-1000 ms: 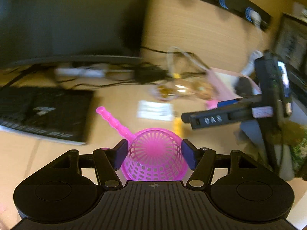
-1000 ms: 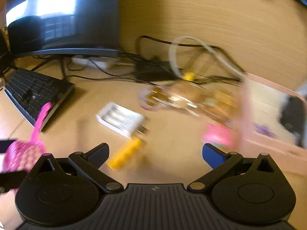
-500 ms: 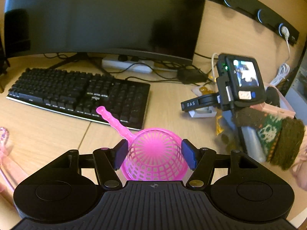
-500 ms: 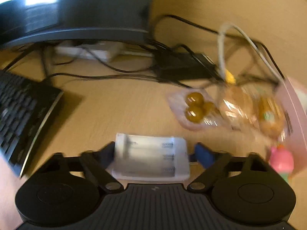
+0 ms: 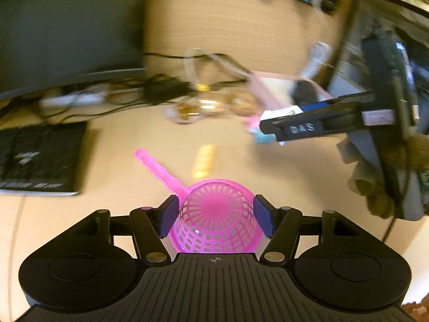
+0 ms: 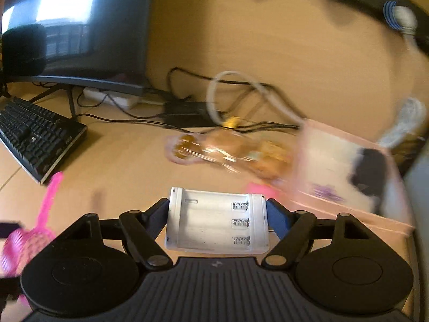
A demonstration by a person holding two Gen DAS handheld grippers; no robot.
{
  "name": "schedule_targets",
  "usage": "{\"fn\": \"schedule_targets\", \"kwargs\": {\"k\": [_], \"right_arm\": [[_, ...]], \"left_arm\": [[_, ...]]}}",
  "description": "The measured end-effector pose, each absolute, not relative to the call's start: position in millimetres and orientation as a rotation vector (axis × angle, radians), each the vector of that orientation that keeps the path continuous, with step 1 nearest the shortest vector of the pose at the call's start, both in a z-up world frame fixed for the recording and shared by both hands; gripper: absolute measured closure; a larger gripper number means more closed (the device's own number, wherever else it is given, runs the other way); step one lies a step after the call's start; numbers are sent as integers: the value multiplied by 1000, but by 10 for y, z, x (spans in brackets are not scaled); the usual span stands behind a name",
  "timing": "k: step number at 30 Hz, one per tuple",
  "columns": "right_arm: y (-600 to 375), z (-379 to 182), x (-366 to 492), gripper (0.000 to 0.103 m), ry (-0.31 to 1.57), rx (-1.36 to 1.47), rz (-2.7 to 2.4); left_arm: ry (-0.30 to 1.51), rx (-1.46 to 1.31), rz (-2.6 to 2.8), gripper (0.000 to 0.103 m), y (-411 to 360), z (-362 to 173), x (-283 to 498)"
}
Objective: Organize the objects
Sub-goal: 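Drop the pink strainer into the box with the left gripper while the right drops the charger in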
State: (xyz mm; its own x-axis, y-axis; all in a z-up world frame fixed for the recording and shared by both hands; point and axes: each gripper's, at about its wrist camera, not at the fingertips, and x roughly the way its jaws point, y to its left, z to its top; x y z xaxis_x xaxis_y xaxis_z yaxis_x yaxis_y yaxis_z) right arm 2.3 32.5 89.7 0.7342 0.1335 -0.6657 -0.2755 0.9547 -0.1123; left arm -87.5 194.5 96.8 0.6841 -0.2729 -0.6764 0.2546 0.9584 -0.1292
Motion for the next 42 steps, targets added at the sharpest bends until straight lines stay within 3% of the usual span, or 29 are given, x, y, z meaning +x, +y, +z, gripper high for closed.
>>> {"fn": "schedule_targets", "kwargs": {"k": [11, 23, 30, 36, 42], "right_arm": [[-980, 891, -943, 25, 723, -227, 119], [-1602, 804, -1360, 25, 693, -112, 56], [-1815, 640, -1425, 25, 734, -79, 63], [-1867, 626, -1291, 25, 732, -70, 122], [-1710, 789, -901, 25, 654, -78, 220]], "left_arm": [[747, 172, -534, 37, 715, 1079, -644], [516, 323, -587, 36, -408, 1638, 799], [674, 207, -465, 37, -822, 1179, 1661], [719, 53, -428, 37, -678, 959, 1533], [697, 40, -357, 37, -206, 904, 770]]}}
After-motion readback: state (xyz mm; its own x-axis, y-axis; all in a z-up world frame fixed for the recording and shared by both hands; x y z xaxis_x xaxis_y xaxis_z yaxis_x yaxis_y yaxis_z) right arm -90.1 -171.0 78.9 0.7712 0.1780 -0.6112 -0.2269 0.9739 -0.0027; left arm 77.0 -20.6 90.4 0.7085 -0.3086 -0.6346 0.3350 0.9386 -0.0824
